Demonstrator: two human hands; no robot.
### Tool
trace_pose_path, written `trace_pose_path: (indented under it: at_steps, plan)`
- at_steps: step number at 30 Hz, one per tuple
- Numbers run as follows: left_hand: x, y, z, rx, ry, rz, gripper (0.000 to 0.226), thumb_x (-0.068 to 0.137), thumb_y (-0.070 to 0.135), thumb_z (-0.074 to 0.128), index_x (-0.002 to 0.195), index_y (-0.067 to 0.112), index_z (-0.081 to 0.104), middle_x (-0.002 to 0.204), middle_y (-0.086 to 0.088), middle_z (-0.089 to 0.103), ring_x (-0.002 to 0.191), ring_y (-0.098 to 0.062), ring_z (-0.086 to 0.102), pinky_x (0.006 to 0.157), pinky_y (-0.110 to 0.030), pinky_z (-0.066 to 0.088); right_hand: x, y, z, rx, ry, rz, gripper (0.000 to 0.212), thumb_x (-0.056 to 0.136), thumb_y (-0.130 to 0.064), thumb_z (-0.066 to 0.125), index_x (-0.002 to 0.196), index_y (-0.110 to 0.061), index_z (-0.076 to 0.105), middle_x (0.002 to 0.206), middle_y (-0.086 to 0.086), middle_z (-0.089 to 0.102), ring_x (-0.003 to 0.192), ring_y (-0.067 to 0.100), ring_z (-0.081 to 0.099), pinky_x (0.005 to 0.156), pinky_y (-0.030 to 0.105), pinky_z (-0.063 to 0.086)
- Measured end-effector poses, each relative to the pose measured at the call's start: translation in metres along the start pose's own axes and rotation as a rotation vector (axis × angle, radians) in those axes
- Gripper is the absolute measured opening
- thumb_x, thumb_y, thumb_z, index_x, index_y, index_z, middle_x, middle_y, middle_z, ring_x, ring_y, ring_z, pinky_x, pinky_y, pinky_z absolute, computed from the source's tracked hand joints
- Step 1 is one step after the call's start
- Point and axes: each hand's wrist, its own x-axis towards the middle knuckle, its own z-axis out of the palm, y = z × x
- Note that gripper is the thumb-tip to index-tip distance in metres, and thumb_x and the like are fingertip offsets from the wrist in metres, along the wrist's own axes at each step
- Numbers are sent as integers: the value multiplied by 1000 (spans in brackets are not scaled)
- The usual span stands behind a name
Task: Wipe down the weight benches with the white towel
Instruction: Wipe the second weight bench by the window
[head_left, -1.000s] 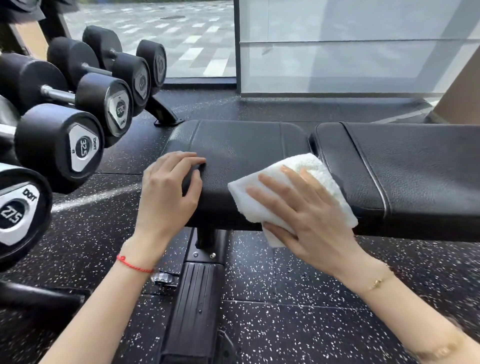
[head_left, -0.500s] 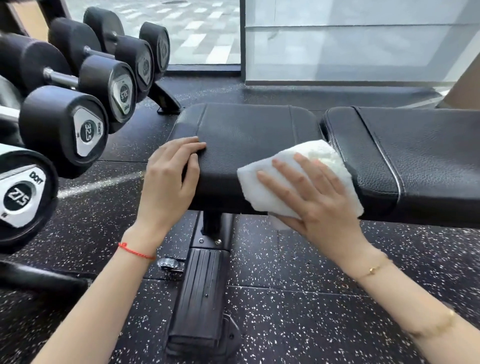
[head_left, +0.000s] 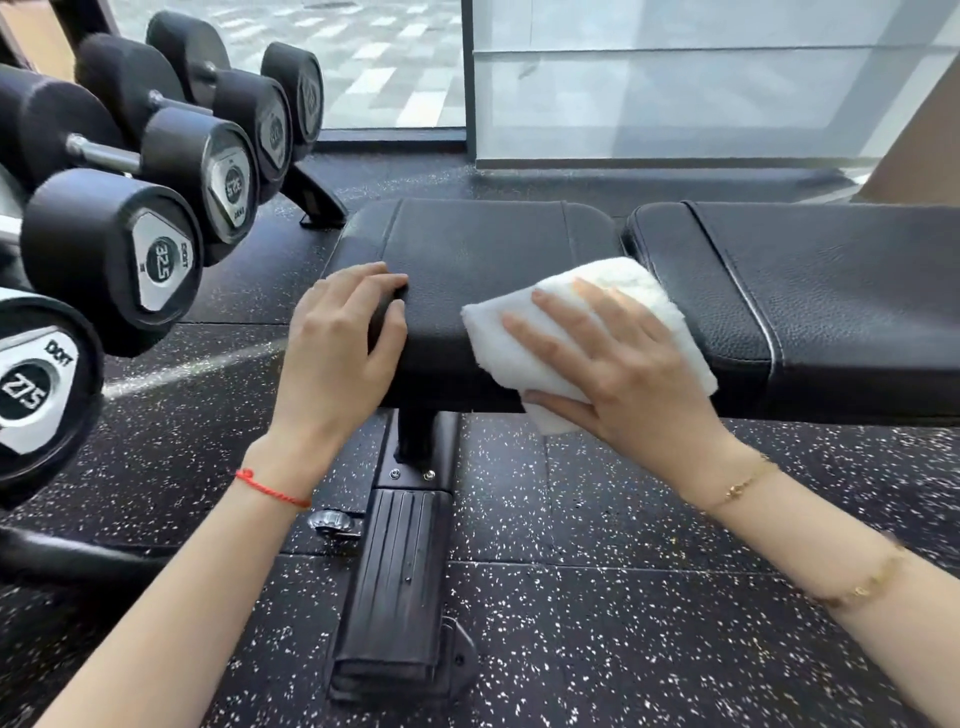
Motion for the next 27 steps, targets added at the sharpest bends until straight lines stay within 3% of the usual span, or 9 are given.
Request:
trace_pose_path:
  at_steps: [7,16,21,27]
  plan:
    - [-5,35,18,179,7,32,34,101,27,47,127,13,62,138,-6,58,141,-25,40,124,-49,11,-52,60,-15,-90,-58,136,60,101,-58,42,149,-22,42,142,11,52,130,38,49,111,56,32]
    - [-4,79,45,163,-45,55,40,101,32,45,132,13,59,140,-5,57,136,-24,45,119,-41,27,-49,50,-11,-114,-53,200,58,103,-55,38,146,-17,45,142,8,53,133,36,47,114,49,33]
    - [-5,81,45,175,-46,52,39,101,31,46,133,12,59,140,-6,57,136,-25,45,118,-42,28,-69,74,-18,-67,7,246,56,100,-56,47,141,-18,52,139,8,55,130,32,50,112,48,35]
    - [-6,83,47,180,-57,39,39,101,30,46,134,12,58,141,-5,57,138,-24,44,119,-44,26,-52,45,-9,-117,-6,245,52,103,-49,43,142,-15,50,142,6,53,133,33,47,111,46,36]
